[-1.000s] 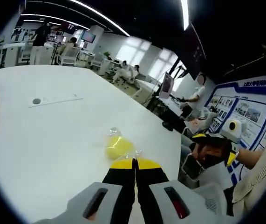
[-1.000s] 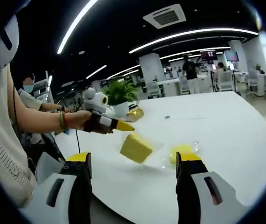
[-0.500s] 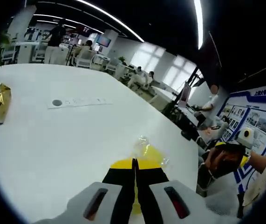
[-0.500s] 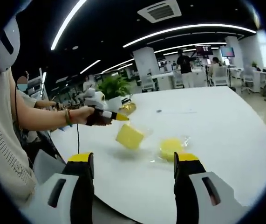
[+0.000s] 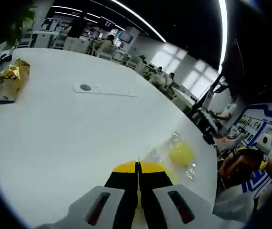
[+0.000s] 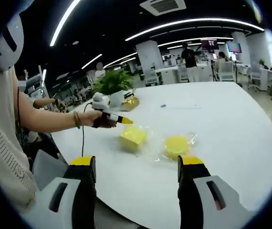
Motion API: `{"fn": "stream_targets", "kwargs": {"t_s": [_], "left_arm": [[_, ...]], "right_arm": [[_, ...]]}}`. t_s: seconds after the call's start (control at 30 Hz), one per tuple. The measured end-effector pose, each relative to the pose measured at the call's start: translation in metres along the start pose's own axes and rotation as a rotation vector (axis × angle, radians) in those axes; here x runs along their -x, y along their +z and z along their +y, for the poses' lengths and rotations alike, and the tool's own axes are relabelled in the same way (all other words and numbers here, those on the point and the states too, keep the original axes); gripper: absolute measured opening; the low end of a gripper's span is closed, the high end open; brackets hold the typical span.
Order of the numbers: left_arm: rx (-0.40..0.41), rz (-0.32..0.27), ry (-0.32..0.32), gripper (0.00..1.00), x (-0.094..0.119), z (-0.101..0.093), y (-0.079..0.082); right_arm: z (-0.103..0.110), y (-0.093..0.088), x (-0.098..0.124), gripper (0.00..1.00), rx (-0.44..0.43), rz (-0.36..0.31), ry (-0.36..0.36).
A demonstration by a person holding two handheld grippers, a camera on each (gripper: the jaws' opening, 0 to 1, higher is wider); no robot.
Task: Compare the silicone blocks by pressing each to a similar depth, holding the contact briefly, and releasing to observe deformation and rebound differences across the visible hardness samples.
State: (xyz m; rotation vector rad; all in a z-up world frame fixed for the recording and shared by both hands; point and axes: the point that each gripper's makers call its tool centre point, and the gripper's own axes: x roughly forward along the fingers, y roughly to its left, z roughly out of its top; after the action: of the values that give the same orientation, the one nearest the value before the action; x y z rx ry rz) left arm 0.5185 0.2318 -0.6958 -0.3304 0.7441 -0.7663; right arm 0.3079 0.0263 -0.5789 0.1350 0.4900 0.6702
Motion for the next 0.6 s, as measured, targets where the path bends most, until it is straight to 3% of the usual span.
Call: {"fn": "stream_targets", "kwargs": {"t_s": [0.33, 0.6], "left_arm": [[-0.003, 0.046, 0.020, 0.00, -0.004, 0.019, -0.018], [0.013, 0.019, 0.011, 0.00, 0.000, 0.018, -0.019]], "right_arm": [[0.001, 0.000, -0.007, 0.64, -0.001, 0.016, 0.002], [0.004, -0.002, -0.008, 0.63, 0.002, 0.022, 0.007]]}}
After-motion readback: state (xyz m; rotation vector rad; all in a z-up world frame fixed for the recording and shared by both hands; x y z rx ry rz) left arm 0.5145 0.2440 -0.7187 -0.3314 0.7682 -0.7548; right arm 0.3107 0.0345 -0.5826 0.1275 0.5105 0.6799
